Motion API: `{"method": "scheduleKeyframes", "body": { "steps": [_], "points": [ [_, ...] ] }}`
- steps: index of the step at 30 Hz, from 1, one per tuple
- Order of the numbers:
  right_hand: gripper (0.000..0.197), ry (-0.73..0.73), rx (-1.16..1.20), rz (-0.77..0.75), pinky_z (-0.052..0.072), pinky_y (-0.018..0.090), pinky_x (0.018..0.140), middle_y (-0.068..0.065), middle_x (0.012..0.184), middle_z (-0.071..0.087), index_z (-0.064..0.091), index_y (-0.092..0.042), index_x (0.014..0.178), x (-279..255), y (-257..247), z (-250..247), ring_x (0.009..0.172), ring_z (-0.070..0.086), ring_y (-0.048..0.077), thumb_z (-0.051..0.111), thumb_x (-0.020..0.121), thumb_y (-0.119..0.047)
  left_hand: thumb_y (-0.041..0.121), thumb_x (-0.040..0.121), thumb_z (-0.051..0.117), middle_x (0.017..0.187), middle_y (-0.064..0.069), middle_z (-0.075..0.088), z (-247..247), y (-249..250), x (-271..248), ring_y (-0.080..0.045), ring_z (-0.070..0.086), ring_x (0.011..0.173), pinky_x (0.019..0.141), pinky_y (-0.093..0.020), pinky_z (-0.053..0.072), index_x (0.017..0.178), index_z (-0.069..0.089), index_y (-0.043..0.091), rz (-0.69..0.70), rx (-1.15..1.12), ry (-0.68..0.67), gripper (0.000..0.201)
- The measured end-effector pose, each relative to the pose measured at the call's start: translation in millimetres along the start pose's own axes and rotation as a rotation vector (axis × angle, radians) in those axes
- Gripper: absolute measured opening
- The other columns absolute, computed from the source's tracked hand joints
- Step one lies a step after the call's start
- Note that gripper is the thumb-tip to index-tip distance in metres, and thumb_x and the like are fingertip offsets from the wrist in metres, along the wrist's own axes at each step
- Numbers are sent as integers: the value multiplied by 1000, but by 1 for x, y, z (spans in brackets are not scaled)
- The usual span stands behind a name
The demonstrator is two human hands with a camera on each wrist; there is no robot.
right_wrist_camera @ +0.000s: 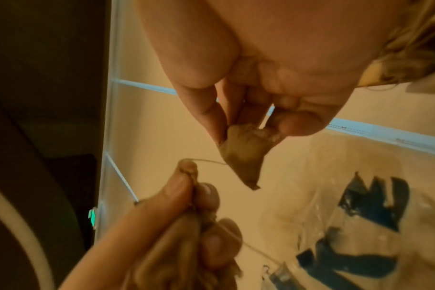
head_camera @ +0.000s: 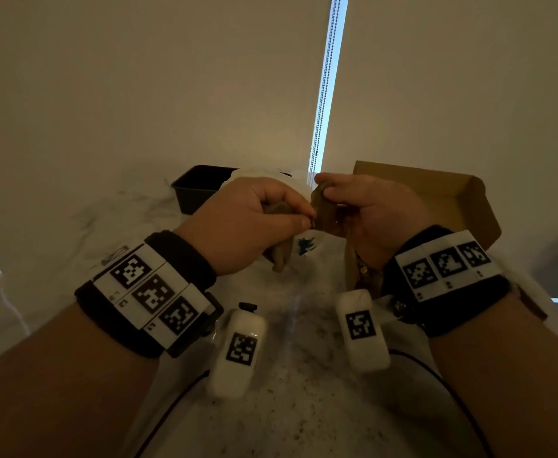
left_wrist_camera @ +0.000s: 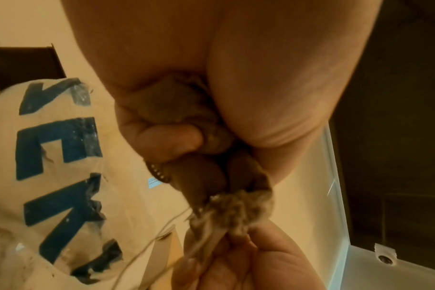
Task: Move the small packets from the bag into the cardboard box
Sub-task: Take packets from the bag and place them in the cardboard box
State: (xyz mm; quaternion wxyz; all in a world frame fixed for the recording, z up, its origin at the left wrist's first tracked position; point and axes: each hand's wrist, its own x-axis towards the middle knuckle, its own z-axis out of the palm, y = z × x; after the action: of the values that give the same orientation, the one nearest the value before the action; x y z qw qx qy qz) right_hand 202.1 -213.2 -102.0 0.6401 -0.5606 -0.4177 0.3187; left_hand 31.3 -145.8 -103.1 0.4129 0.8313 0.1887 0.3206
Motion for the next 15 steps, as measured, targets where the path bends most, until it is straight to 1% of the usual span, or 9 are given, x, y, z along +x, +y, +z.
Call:
{"method": "scheduleKeyframes", "body": {
  "steps": [1,2,5,6,8,10,12,14,15],
  "points": [
    [23,-20,-42,-6,56,42,81,11,104,69,71,-20,93,0,0,2,96,66,27,54,93,-4,11,92,67,54,14,63,0,0,1,1,55,44,43,-11,42,92,72,17,-5,-40,40,7],
    [22,-35,-66,-12,56,43,84,13,107,70,72,-20,93,-1,-1,3,99,67,29,56,92,-4,12,92,68,56,13,64,-1,-1,2,0,56,46,44,-13,43,93,71,17,-17,-80,82,7],
    [20,-89,8,-2,56,43,85,19,110,70,72,-14,97,-5,-2,9,101,68,32,57,90,-2,19,90,72,61,8,66,-2,-4,5,-10,61,50,46,-28,50,92,69,22,-84,-170,177,4],
    [20,-109,47,3,57,43,85,20,111,69,70,-11,101,-5,-1,10,102,67,33,55,91,-1,20,89,73,62,7,67,-2,-5,5,-12,62,50,47,-30,52,91,69,22,-99,-179,190,4],
    [23,-132,63,-8,57,45,86,21,116,67,68,-6,109,-6,0,12,104,66,33,50,94,-2,18,89,72,60,7,67,-1,-4,5,-10,62,48,43,-25,48,91,69,19,-113,-189,204,3],
    [25,-136,17,-37,55,46,86,19,116,66,68,-8,108,-7,-1,13,104,66,32,46,97,-2,15,90,71,58,7,66,0,-3,5,-7,61,45,41,-18,45,92,69,15,-120,-208,212,3],
    [24,-135,5,-45,57,42,81,17,109,69,70,-10,101,-7,-1,12,96,69,29,48,96,-2,13,90,70,56,7,66,0,-2,5,-6,61,43,40,-15,43,92,69,13,-122,-212,215,3],
    [19,-117,30,-26,60,37,72,15,95,72,71,-9,95,-7,-3,11,83,71,25,55,92,-1,13,91,70,54,7,65,1,-1,5,-7,59,42,39,-15,42,91,68,13,-126,-209,202,2],
    [16,-103,34,-23,61,37,69,13,89,73,71,-9,92,-7,-4,11,77,71,24,57,90,0,13,91,69,53,6,65,1,-1,4,-8,59,41,38,-16,42,90,68,13,-132,-212,191,2]
  ]
}}
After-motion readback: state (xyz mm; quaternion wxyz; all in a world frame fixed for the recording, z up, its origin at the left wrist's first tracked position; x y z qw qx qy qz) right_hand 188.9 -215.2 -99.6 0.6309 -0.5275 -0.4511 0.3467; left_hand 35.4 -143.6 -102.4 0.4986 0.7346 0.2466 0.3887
